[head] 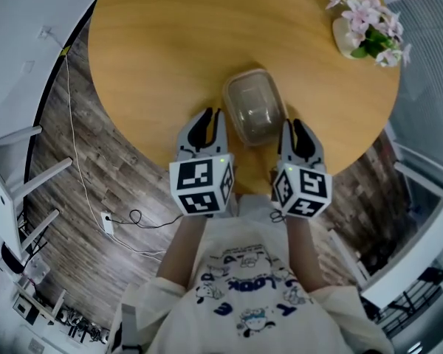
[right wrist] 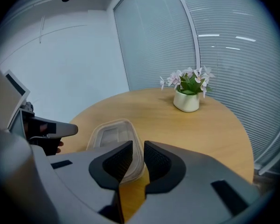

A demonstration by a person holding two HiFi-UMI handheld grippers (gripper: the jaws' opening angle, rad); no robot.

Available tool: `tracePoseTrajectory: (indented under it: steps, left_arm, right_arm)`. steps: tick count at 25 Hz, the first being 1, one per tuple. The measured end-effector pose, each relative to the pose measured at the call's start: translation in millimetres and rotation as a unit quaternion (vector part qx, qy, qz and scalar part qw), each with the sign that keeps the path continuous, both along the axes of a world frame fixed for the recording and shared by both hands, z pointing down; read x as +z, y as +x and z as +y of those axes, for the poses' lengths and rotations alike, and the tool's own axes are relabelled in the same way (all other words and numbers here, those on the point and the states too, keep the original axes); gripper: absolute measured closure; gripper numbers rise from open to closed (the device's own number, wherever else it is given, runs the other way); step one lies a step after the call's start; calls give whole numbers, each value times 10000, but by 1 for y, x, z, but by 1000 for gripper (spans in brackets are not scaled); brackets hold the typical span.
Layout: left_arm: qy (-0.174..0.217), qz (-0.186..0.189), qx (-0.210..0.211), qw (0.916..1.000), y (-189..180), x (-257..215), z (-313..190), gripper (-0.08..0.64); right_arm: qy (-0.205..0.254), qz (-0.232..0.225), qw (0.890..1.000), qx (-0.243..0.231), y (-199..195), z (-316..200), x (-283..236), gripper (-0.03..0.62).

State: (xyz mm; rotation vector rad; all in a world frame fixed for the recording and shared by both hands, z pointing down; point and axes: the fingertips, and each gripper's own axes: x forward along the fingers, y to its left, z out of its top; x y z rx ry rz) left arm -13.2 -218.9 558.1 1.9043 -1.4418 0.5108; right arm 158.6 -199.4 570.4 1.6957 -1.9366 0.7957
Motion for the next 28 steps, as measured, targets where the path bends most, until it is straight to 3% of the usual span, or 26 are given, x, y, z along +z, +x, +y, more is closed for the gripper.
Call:
tracePoseTrajectory:
  steps: [14,28]
  left_arm:
    - [48,-133,476,9988,11,13,-31,502]
    - [-201,-279,775,9964,15,34,-45,499]
  right_arm:
    - [-276,-121,9993,200,5,11,17,535]
    - [-441,125,9989,30,1,9,25,535]
